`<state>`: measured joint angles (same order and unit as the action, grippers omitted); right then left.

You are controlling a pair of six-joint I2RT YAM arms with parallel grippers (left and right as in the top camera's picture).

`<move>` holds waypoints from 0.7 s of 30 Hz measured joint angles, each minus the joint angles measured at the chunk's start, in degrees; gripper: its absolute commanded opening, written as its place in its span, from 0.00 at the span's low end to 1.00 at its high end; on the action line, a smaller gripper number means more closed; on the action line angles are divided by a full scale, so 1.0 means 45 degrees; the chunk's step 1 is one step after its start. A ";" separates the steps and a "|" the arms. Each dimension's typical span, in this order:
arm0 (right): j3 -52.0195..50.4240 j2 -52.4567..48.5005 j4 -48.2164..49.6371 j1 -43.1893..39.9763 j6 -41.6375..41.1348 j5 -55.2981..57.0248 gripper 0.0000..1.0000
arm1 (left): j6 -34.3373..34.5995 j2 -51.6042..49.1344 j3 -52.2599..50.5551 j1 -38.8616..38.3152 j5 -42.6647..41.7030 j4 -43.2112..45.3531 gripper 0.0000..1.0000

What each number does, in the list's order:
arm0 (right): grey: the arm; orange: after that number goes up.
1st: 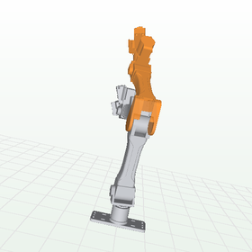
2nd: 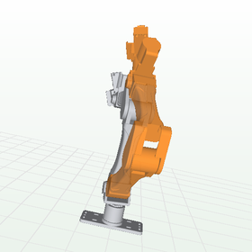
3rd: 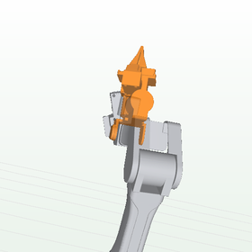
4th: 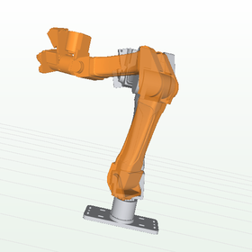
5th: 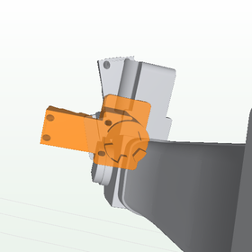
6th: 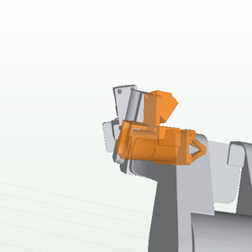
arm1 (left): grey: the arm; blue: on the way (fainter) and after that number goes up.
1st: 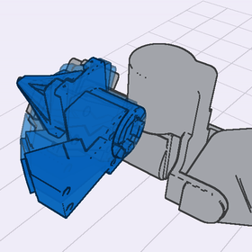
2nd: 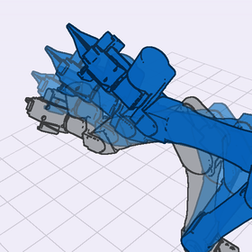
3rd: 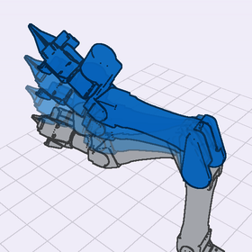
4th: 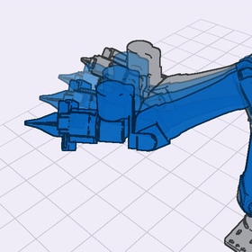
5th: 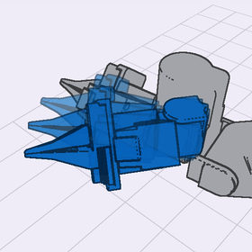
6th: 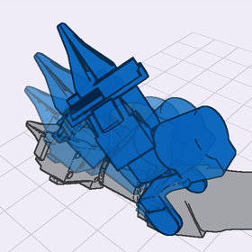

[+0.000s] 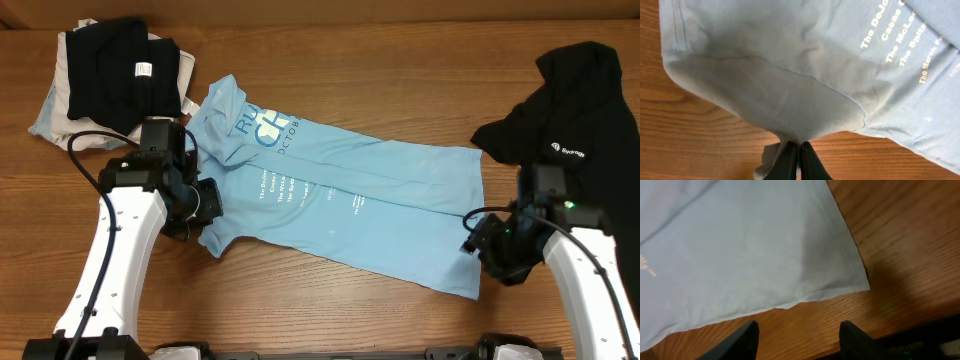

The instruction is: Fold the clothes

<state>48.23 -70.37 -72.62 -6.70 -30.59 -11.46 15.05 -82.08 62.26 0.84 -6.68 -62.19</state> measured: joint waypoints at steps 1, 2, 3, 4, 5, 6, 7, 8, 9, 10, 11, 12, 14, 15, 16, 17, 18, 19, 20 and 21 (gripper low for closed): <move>-0.0204 0.0000 0.0165 0.0000 -0.0238 -0.0044 0.55 | -0.0068 0.0000 0.0005 0.0000 0.0000 0.0087 0.04; -0.0491 0.0000 0.0398 0.0000 -0.0573 -0.0073 0.54 | -0.0107 0.0000 0.0005 0.0000 0.0000 0.0204 0.04; -0.0709 0.0000 0.0588 0.0000 -0.0850 -0.0083 0.54 | -0.0117 0.0000 0.0005 0.0000 -0.0005 0.0311 0.04; -0.1005 0.0000 0.0826 0.0000 -0.1209 -0.0073 0.54 | -0.0136 0.0000 0.0005 0.0000 0.0000 0.0457 0.04; -0.1263 -0.0005 0.0957 0.0000 -0.1501 -0.0068 0.54 | -0.0151 0.0000 0.0010 0.0000 0.0000 0.0573 0.04; -0.1486 -0.0010 0.1039 0.0000 -0.1865 -0.0015 0.54 | -0.0155 0.0000 0.0010 0.0000 0.0000 0.0641 0.04; -0.1695 -0.0005 0.1171 0.0000 -0.2166 0.0102 0.54 | -0.0155 0.0000 0.0010 0.0000 0.0000 0.0748 0.04; -0.1928 -0.0010 0.1282 0.0000 -0.2526 0.0335 0.54 | -0.0155 0.0000 0.0010 0.0000 0.0000 0.0826 0.04; -0.2152 -0.0010 0.1355 0.0000 -0.2885 0.0525 0.54 | -0.0155 0.0000 0.0010 0.0000 0.0000 0.0894 0.04; -0.2385 -0.0010 0.1394 0.0000 -0.3269 0.0767 0.54 | -0.0155 0.0000 0.0010 0.0000 0.0000 0.0942 0.04; -0.2545 -0.0010 0.1477 0.0000 -0.3531 0.0903 0.54 | -0.0180 0.0000 0.0010 0.0000 0.0000 0.1001 0.04; -0.2730 -0.0010 0.1603 0.0000 -0.3827 0.1064 0.54 | -0.0233 0.0000 0.0010 0.0000 -0.0005 0.1059 0.04; -0.3084 -0.0010 0.1953 0.0000 -0.4347 0.1326 0.51 | -0.0398 0.0000 0.0010 0.0000 0.0000 0.1117 0.04; -0.3186 -0.0010 0.2103 0.0000 -0.4483 0.1365 0.49 | -0.0432 0.0000 0.0010 0.0000 0.0010 0.1117 0.04; -0.3376 -0.0010 0.2288 0.0000 -0.4629 0.1413 0.49 | -0.0442 0.0000 0.0010 0.0000 0.0049 0.1132 0.04; -0.3444 -0.0010 0.2351 0.0000 -0.4629 0.1413 0.48 | -0.0442 0.0000 0.0010 0.0000 0.0063 0.1137 0.04; -0.3536 -0.0010 0.2453 0.0000 -0.4634 0.1404 0.46 | -0.0447 0.0000 0.0010 0.0000 0.0092 0.1151 0.04; -0.3589 -0.0010 0.2492 0.0000 -0.4629 0.1413 0.44 | -0.0442 0.0000 0.0010 0.0000 0.0102 0.1151 0.04; -0.3623 -0.0010 0.2516 0.0000 -0.4614 0.1409 0.42 | -0.0447 0.0000 0.0010 0.0000 0.0112 0.1151 0.04; -0.3657 -0.0010 0.2526 0.0000 -0.4624 0.1409 0.42 | -0.0447 0.0000 0.0010 0.0000 0.0112 0.1151 0.04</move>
<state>31.77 -70.41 -61.25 -6.70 -51.40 -5.13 13.04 -82.08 62.30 0.84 -6.17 -57.01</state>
